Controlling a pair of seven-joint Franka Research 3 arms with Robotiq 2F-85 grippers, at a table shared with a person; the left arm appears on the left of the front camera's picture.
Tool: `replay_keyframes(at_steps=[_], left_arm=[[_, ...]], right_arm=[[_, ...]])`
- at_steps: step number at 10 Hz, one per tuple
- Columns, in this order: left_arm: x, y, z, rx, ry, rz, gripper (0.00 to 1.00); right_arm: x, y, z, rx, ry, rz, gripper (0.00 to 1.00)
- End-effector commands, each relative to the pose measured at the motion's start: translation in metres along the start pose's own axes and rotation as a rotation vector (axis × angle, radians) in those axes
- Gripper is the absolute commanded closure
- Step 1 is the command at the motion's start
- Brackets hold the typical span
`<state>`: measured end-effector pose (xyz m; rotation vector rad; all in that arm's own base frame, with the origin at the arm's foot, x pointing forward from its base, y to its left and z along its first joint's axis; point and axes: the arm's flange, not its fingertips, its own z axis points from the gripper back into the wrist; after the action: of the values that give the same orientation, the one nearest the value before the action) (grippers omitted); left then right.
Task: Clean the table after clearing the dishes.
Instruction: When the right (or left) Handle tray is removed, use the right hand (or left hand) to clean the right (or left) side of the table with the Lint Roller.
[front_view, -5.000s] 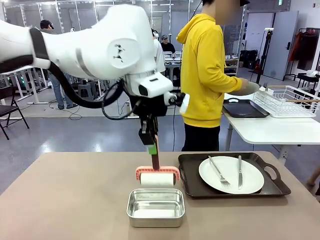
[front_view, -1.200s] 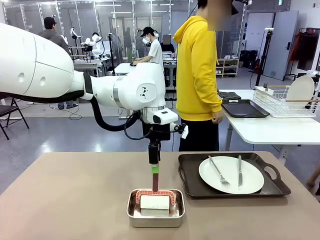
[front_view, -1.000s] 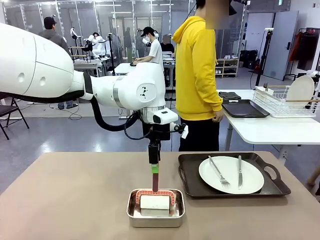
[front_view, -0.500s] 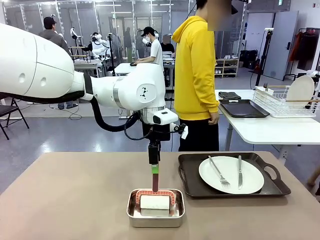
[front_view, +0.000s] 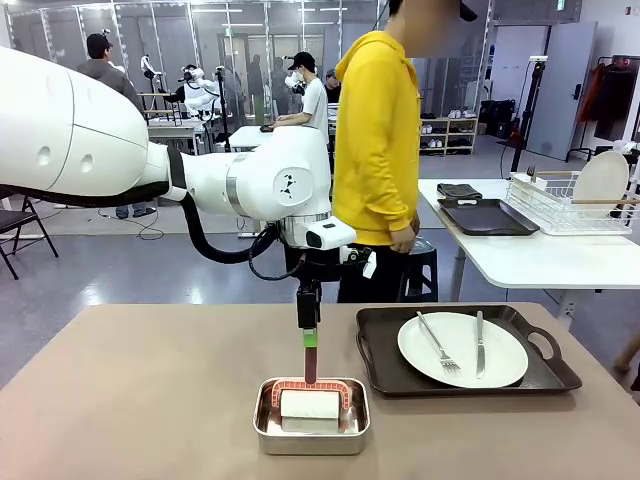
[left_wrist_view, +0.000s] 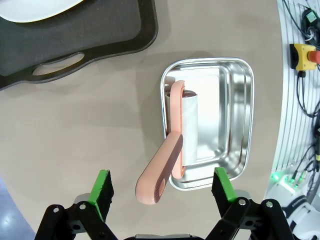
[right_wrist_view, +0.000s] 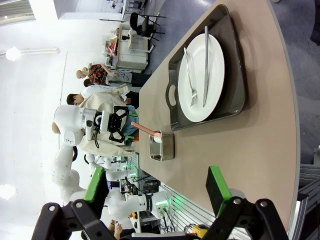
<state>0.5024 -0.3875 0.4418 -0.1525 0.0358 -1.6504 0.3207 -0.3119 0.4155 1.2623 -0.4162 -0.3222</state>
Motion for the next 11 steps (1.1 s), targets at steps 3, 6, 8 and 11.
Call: replay_keyframes(at_steps=[3, 6, 8, 11], left_arm=[[0.0, -0.001, 0.002, 0.003, 0.0, -0.001, 0.0], [-0.002, 0.0, 0.013, -0.051, -0.03, 0.034, 0.0], [-0.029, 0.0, 0.052, -0.182, -0.146, 0.241, 0.0], [-0.113, -0.021, 0.093, -0.401, -0.479, 0.526, 0.0]], right_arm=[[-0.001, 0.003, 0.001, 0.003, -0.002, 0.006, 0.0], [-0.001, 0.003, 0.001, 0.003, -0.002, 0.006, 0.0], [-0.001, 0.003, 0.001, 0.003, -0.002, 0.006, 0.0], [-0.001, 0.003, 0.001, 0.003, -0.002, 0.006, 0.0]])
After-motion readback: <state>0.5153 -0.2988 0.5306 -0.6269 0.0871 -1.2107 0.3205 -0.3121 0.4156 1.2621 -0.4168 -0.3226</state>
